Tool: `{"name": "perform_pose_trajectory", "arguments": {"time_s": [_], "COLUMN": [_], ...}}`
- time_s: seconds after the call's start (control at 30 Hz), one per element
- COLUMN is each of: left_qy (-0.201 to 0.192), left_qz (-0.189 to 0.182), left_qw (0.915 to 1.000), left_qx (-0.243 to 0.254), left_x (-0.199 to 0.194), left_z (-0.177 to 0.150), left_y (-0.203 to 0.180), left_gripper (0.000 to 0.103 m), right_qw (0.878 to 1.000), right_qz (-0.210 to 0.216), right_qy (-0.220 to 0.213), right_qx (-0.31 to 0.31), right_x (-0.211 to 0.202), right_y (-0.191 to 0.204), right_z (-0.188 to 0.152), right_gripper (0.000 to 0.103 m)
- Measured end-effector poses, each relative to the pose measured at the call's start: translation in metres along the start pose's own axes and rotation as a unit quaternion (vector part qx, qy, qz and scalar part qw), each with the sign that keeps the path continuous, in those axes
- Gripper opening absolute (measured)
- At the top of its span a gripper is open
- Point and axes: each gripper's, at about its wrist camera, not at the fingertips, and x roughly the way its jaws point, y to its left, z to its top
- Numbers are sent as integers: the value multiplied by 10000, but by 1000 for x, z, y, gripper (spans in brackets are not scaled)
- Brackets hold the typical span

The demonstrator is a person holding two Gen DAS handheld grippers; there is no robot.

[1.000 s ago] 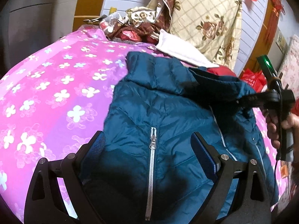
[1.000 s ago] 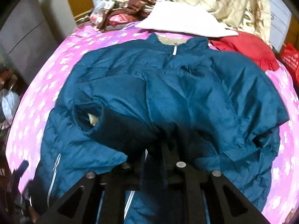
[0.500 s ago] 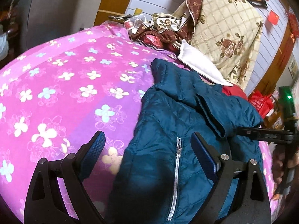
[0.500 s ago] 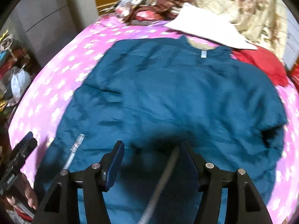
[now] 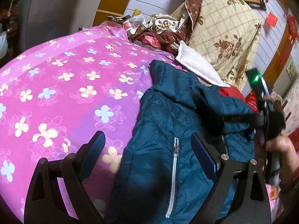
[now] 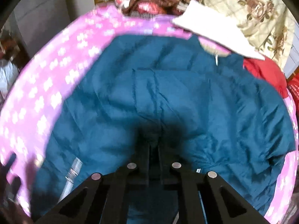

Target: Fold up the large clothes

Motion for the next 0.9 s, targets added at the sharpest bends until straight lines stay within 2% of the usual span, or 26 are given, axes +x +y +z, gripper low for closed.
{"name": "perform_pose_trajectory", "arguments": {"time_s": [0.1, 0.2, 0.37, 0.5, 0.57, 0.63, 0.7, 0.77, 0.9], "left_qy": [50, 119, 209, 236, 274, 280, 288, 309, 336], "left_qz": [-156, -173, -305, -310, -356, -386, -356, -365, -347], "left_qw": [9998, 9997, 9993, 9992, 9990, 9989, 9989, 9989, 9988], "left_qx": [-119, -122, -28, 75, 67, 47, 24, -27, -64], "left_x": [0, 2, 6, 8, 10, 10, 11, 12, 12], "left_z": [2, 2, 1, 1, 2, 3, 3, 3, 2], "left_y": [4, 4, -1, -5, -5, -4, -2, -1, 0], "left_gripper": [92, 92, 92, 92, 92, 92, 92, 92, 92], "right_qw": [9988, 9965, 9973, 9955, 9954, 9971, 9967, 9955, 9946], "right_qz": [297, 618, 571, 908, 895, 721, 779, 898, 792], "right_qy": [-309, -430, -289, 148, 309, 207, 164, 150, -253], "right_qx": [226, 377, 365, 233, 144, 81, 147, 272, 628], "right_x": [-15, -11, 25, 66, 79, 80, 76, 69, 37], "right_y": [5, 20, 49, 76, 88, 96, 93, 82, 41], "right_z": [27, 61, 89, 92, 88, 85, 82, 81, 77], "right_gripper": [6, 6, 6, 6, 6, 6, 6, 6, 12]}}
